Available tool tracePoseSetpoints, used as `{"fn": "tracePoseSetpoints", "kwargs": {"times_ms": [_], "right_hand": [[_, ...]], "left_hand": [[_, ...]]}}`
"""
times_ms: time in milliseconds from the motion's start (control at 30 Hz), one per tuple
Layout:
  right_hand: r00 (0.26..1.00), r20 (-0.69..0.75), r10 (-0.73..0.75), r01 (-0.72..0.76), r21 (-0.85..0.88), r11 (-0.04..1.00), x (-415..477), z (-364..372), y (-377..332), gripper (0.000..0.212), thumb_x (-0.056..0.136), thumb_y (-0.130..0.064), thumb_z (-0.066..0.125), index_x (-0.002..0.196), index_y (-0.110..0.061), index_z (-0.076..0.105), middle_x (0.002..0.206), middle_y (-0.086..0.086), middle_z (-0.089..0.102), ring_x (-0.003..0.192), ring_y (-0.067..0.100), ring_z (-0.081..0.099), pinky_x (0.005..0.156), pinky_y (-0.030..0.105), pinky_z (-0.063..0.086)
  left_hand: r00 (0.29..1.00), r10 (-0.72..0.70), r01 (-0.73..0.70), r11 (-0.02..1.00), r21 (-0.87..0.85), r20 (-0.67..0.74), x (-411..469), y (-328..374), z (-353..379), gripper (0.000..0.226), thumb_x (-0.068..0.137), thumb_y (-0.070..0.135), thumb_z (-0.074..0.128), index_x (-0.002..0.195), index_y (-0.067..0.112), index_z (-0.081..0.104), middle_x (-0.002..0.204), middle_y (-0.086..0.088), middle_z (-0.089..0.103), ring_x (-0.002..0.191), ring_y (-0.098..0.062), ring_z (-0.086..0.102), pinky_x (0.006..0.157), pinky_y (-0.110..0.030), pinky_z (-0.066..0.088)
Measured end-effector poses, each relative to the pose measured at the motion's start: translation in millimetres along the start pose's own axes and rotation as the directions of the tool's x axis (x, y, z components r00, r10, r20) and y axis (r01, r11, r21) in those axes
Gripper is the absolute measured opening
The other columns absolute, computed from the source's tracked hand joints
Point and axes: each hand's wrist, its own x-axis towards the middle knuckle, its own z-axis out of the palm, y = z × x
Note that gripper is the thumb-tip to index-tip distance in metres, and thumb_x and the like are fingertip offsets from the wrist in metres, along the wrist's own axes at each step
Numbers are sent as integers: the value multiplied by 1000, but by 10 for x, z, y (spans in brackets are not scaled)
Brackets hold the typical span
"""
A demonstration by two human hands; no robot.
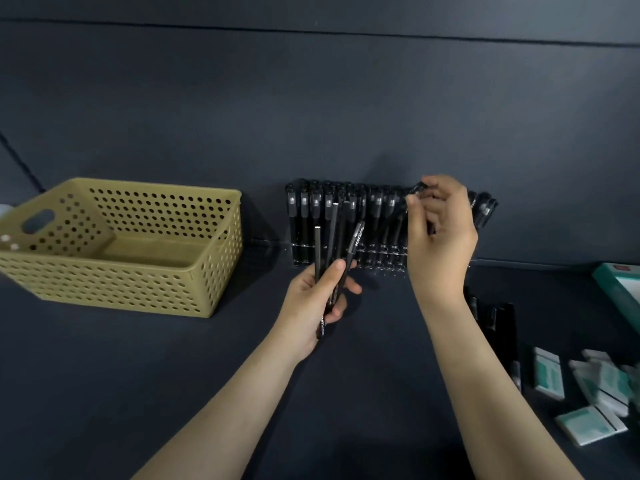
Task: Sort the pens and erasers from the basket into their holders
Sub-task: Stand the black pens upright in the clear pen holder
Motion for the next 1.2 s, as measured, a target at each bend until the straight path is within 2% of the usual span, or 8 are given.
{"fn": "tracePoseSetpoints", "kwargs": {"times_ms": [333, 467, 567, 700, 900, 967, 1067, 1200], "right_hand": [[972, 211, -107, 138, -136, 981, 49, 96, 94, 22, 92, -6, 62, 113, -10, 66, 100, -1, 61, 84, 2, 59, 81, 11, 46], [946, 321, -50, 115, -185, 976, -18, 156, 167, 32, 95, -23, 60, 126, -16, 64, 106, -5, 52, 89, 11, 57, 84, 23, 50], [940, 340, -19, 83, -176, 981, -101, 118, 152, 39, 97, -24, 57, 136, -19, 55, 106, -3, 50, 87, 12, 53, 82, 19, 48], [939, 317, 130, -114, -70, 991, -155, 60, 23, 29, 95, -21, 59, 123, -26, 60, 100, -2, 58, 82, 6, 55, 74, 13, 45], [804, 522, 285, -436, 191, 879, -115, -44, -109, 11, 91, -13, 63, 100, -11, 67, 83, -4, 65, 76, 10, 60, 64, 20, 49], [839, 464, 284, -427, 236, 873, -106, -48, -111, 13, 90, -8, 63, 102, -12, 65, 82, -3, 64, 76, 9, 61, 66, 20, 50], [946, 182, 268, -316, 335, 888, -61, -96, -77, 22, 94, -1, 57, 111, -14, 54, 88, 4, 64, 84, 14, 64, 75, 25, 54], [982, -100, 161, -127, 280, 952, 1, -230, -9, 21, 98, -1, 50, 111, -17, 45, 102, 23, 58, 90, 22, 62, 85, 37, 56]], "left_hand": [[1000, 4, -3, 999, -43, 16, 155, 53, -143, 18, 97, 13, 50, 100, 5, 67, 69, -5, 60, 39, -10, 36, 38, -20, 20], [997, 12, -6, 997, -78, 76, 175, 100, -140, 27, 90, 25, 56, 104, 4, 66, 69, -4, 59, 39, -9, 36, 40, -22, 17], [993, 18, -8, 996, -89, 115, 173, 114, -134, 31, 86, 31, 58, 102, 7, 67, 69, -5, 59, 38, -9, 35, 39, -23, 16], [988, -8, 17, 998, -54, 154, 155, 110, -111, 33, 84, 33, 58, 104, 8, 67, 69, -6, 60, 38, -10, 34, 38, -22, 16], [986, -22, 22, 1000, 3, 167, 140, 138, -78, 39, 84, 35, 57, 108, 5, 64, 74, -11, 67, 35, -12, 39, 35, -19, 22], [989, -29, 30, 1000, 2, 147, 142, 138, -71, 31, 87, 33, 55, 106, 12, 65, 80, -13, 71, 39, -14, 50, 35, -20, 32], [991, -47, 44, 999, 31, 123, 150, 116, -59, 24, 95, 28, 51, 110, 16, 65, 91, -11, 74, 50, -17, 61, 40, -22, 43], [998, -2, -5, 992, 123, 62, 159, 102, -54, 24, 95, 32, 52, 109, 21, 67, 71, -3, 64, 43, -10, 43, 38, -21, 29]]}}
